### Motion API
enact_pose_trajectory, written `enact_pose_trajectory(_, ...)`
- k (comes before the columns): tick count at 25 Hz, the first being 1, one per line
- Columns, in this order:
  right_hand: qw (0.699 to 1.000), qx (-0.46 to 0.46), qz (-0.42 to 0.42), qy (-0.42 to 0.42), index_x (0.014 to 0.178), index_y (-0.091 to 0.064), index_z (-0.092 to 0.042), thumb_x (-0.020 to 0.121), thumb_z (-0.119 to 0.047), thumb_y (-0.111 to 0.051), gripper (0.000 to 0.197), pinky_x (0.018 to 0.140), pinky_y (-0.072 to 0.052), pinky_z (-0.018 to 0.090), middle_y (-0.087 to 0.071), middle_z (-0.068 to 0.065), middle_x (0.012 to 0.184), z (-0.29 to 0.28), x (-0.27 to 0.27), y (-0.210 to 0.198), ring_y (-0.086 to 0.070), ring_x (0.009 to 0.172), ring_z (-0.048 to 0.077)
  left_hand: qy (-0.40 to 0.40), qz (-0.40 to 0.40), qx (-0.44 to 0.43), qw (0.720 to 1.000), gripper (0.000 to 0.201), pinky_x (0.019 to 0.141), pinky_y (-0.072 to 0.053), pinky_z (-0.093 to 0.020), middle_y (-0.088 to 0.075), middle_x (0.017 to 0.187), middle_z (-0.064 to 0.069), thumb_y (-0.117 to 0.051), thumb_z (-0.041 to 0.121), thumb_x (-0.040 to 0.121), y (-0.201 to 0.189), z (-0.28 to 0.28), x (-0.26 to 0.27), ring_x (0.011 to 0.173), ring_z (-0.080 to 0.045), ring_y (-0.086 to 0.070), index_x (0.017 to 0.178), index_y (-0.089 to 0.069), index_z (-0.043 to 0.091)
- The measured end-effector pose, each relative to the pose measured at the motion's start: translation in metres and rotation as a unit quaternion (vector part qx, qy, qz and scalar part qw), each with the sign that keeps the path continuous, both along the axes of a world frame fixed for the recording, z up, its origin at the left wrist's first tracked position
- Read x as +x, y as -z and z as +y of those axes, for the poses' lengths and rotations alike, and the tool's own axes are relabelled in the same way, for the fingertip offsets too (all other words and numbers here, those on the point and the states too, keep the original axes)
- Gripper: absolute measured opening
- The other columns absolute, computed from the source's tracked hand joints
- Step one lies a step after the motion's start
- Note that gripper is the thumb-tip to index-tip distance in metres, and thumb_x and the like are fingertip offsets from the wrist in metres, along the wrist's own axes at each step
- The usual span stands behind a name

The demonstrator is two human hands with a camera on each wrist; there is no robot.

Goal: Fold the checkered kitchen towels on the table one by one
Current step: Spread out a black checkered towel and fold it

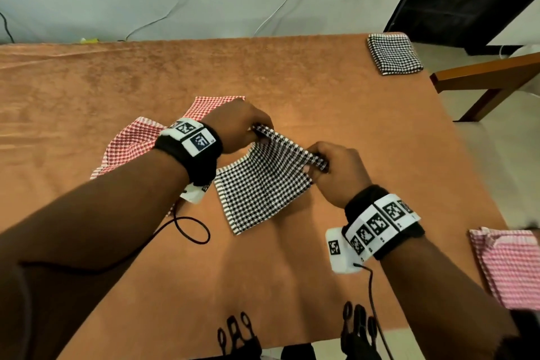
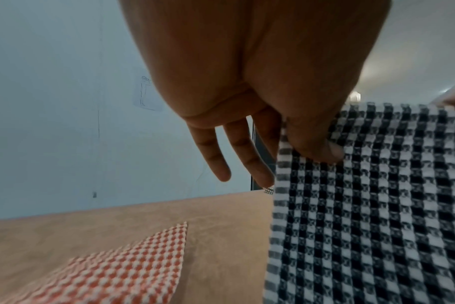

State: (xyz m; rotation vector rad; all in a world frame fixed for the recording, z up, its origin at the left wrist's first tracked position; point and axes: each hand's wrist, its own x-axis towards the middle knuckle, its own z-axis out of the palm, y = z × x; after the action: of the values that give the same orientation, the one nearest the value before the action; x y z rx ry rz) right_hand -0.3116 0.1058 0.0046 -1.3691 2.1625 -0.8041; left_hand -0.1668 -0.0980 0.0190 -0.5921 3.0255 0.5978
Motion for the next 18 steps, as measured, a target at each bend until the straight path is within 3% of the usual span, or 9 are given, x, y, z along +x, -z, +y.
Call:
enact_pose_trajectory(3,0.998,-0.038,0.039,0.01,0.093,-0.07,-0.022,0.082,-0.006,-0.068,0.019,0.067,-0.046,0.022,-0.066,-0.009,0.079,-0.017,-0.016,-0.022,-0.059,0.071,0.008,-0.048,0.058,-0.011,0.997,0.022,0.084,-0.053,-0.041,-0.076,0.098,-0.003,-0.074,0.028,0.085,-0.022,-0.004,-0.003,0.095,-0.026,-0.066,0.108,-0.075,0.025)
enact_pose_trajectory(7,0.987,-0.152,0.049,-0.01,0.094,-0.071,-0.022,0.083,-0.007,-0.07,0.018,0.068,-0.046,0.011,-0.064,-0.018,0.079,-0.016,-0.025,-0.068,-0.058,0.072,-0.002,-0.076,0.214,-0.041,0.973,0.02,0.077,-0.048,-0.036,-0.075,0.086,-0.001,-0.074,0.023,0.08,-0.058,0.001,0.013,0.083,-0.025,-0.064,0.1,-0.078,0.024)
enact_pose_trajectory(9,0.973,-0.208,0.08,-0.053,0.095,-0.071,-0.017,0.08,-0.005,-0.071,0.019,0.07,-0.048,0.017,-0.067,-0.012,0.084,0.0,-0.019,-0.086,-0.059,0.075,0.003,-0.058,0.276,-0.065,0.957,0.023,0.074,-0.046,-0.035,-0.074,0.086,0.003,-0.072,0.016,0.076,-0.066,0.017,0.035,0.081,-0.024,-0.06,0.097,-0.078,0.022)
enact_pose_trajectory(11,0.96,-0.228,0.12,-0.106,0.094,-0.072,-0.012,0.075,-0.002,-0.071,0.021,0.075,-0.048,0.028,-0.069,-0.003,0.088,0.024,-0.006,-0.08,-0.061,0.081,0.014,-0.032,0.31,-0.046,0.949,0.022,0.077,-0.045,-0.034,-0.074,0.095,0.003,-0.068,0.011,0.076,-0.051,0.044,0.062,0.083,-0.023,-0.059,0.094,-0.078,0.017)
enact_pose_trajectory(14,0.967,-0.133,0.132,-0.172,0.094,-0.071,-0.017,0.07,-0.004,-0.07,0.028,0.078,-0.046,0.038,-0.069,-0.004,0.096,0.067,0.018,-0.027,-0.062,0.091,0.022,0.012,0.237,0.02,0.971,0.017,0.08,-0.048,-0.037,-0.072,0.109,0.007,-0.067,0.013,0.081,0.006,0.091,0.103,0.093,-0.021,-0.058,0.095,-0.076,0.02)
enact_pose_trajectory(18,0.957,0.059,0.113,-0.26,0.09,-0.065,-0.033,0.065,-0.023,-0.057,0.028,0.069,-0.04,0.032,-0.067,-0.016,0.091,0.119,0.049,0.055,-0.064,0.088,0.014,0.061,0.06,0.064,0.994,0.018,0.071,-0.055,-0.03,-0.07,0.103,0.02,-0.069,0.03,0.075,0.088,0.148,0.144,0.1,-0.009,-0.053,0.091,-0.073,0.033)
